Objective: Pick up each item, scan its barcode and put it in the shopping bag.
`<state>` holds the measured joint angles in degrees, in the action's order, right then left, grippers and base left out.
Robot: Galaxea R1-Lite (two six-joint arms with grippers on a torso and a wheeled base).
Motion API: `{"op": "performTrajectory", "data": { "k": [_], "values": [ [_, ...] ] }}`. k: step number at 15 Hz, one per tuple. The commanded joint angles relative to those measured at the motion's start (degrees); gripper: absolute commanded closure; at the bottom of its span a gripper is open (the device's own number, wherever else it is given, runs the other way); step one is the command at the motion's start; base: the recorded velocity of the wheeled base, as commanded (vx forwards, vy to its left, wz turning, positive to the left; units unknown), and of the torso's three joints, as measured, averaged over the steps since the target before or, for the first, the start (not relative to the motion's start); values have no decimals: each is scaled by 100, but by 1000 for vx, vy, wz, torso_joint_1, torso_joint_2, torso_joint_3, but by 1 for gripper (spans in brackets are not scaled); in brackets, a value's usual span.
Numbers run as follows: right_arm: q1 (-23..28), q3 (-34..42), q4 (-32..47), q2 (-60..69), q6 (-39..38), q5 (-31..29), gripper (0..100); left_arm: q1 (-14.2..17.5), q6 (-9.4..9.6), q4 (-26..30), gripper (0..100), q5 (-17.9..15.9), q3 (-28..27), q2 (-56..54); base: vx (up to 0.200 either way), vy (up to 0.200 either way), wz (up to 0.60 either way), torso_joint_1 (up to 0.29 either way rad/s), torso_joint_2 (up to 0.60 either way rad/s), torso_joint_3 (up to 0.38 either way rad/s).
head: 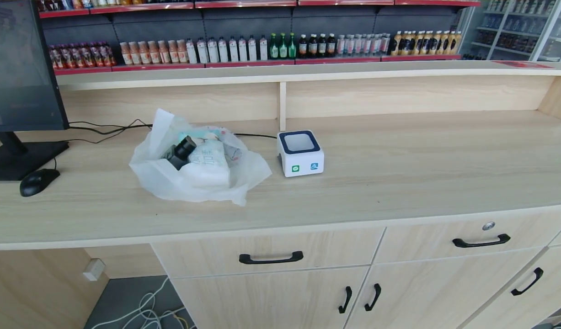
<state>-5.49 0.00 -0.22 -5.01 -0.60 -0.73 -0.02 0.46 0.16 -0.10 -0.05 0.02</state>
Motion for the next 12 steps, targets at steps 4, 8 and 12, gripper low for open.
{"op": "performTrajectory", "data": {
  "k": [4, 8, 12],
  "values": [
    [12, 0, -4, -18, -11, 3, 0, -6, -20, 2, 0, 1, 5, -2, -200, 0, 0, 10, 8, 0],
    [4, 0, -4, -18, -2, 3, 0, -6, -108, -7, 0, 10, 5, -2, -200, 0, 0, -5, 0, 2],
    [4, 0, -4, -18, -2, 3, 0, -6, -90, -7, 0, 10, -4, -2, -200, 0, 0, 0, 6, 2]
  ]
}}
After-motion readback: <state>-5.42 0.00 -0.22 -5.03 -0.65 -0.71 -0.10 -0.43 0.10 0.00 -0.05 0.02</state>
